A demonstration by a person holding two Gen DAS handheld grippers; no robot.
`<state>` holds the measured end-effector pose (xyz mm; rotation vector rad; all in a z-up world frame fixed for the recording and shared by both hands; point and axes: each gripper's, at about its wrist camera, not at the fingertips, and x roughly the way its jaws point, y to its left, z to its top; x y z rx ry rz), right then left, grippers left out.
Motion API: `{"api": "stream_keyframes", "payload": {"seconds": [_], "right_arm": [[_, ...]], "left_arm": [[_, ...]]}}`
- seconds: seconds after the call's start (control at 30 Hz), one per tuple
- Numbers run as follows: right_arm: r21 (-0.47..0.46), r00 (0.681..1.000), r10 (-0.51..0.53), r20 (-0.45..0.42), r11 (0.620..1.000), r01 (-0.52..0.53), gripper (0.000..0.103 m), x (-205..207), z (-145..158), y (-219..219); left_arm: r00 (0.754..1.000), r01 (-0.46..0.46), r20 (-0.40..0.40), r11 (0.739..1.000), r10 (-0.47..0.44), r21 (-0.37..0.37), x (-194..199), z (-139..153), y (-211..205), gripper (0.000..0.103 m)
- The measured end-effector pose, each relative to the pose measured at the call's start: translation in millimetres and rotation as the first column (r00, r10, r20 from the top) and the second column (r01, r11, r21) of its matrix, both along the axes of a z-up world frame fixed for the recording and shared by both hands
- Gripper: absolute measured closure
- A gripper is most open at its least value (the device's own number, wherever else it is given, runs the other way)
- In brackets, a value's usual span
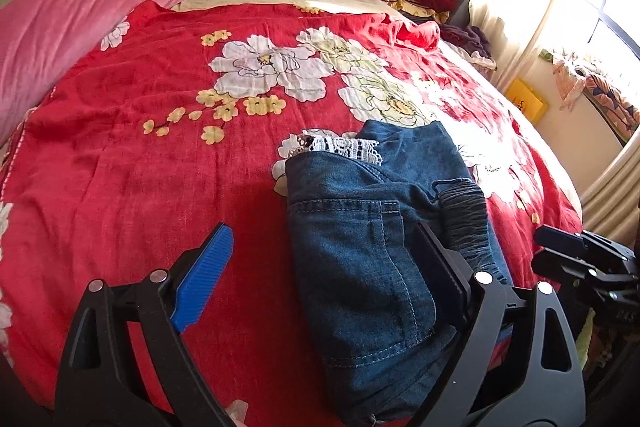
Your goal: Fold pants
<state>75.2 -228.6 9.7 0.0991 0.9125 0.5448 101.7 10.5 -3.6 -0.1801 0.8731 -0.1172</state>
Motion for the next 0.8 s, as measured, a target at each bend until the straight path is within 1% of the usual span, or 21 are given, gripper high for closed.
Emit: {"api": "stream_keyframes", "payload": {"seconds": [0.07, 0.17, 0.33, 0.4, 0.47, 0.5, 0.53, 0.57, 0.6, 0.63, 0.67, 0.7, 0.73, 0.8], "right_arm": [[-0.006, 1.0, 0.0, -0.022, 1.0, 0.0, 0.048, 12, -5, -2], [0.012, 0.998, 0.005, -0.066, 1.0, -0.004, 0.048, 32, -15, -2], [0.003, 0.989, 0.038, -0.146, 0.999, -0.038, 0.048, 53, -42, 9], [0.006, 0.987, 0.047, -0.157, 0.999, -0.047, 0.048, 59, -52, 11], [0.027, 0.986, 0.054, -0.159, 0.998, -0.05, 0.048, 62, -58, 11], [0.041, 0.986, 0.062, -0.155, 0.998, -0.057, 0.05, 62, -59, 11], [0.056, 0.986, 0.074, -0.152, 0.996, -0.067, 0.059, 63, -60, 11], [0.081, 0.984, 0.093, -0.152, 0.993, -0.081, 0.064, 63, -61, 11], [0.107, 0.983, 0.108, -0.148, 0.99, -0.093, 0.075, 63, -61, 12], [0.126, 0.983, 0.121, -0.142, 0.987, -0.103, 0.087, 62, -60, 12], [0.136, 0.983, 0.128, -0.128, 0.985, -0.111, 0.09, 60, -57, 13], [0.135, 0.985, 0.131, -0.111, 0.984, -0.116, 0.091, 58, -52, 15], [0.136, 0.987, 0.136, -0.089, 0.983, -0.123, 0.091, 56, -46, 16], [0.147, 0.989, 0.139, -0.049, 0.981, -0.13, 0.091, 54, -33, 17]], "left_arm": [[1.0, -0.003, -0.023, 1.0, 0.002, -0.013, 2, -9, 0, 0.02], [0.999, 0.0, -0.053, 1.0, -0.002, -0.029, 5, -21, -2, 0.02], [0.997, 0.013, -0.073, 0.999, -0.015, -0.029, 11, -34, -11, 0.02], [0.997, 0.013, -0.08, 0.999, -0.016, -0.031, 13, -38, -12, 0.02], [0.997, 0.014, -0.08, 0.999, -0.016, -0.032, 15, -41, -15, 0.02], [0.996, 0.014, -0.082, 0.999, -0.017, -0.039, 15, -42, -16, 0.02], [0.996, 0.014, -0.083, 0.999, -0.018, -0.05, 16, -42, -16, 0.025], [0.996, 0.016, -0.082, 0.998, -0.021, -0.063, 17, -42, -17, 0.031], [0.996, 0.025, -0.079, 0.996, -0.032, -0.081, 17, -40, -19, 0.048], [0.997, 0.027, -0.076, 0.996, -0.034, -0.089, 17, -39, -20, 0.054], [0.997, 0.028, -0.071, 0.997, -0.034, -0.075, 17, -36, -23, 0.057], [0.997, 0.039, -0.064, 0.997, -0.043, -0.069, 16, -34, -26, 0.067], [0.998, 0.037, -0.056, 0.997, -0.041, -0.067, 15, -30, -27, 0.071], [0.999, 0.029, -0.043, 0.996, -0.032, -0.087, 15, -24, -23, 0.073]]}}
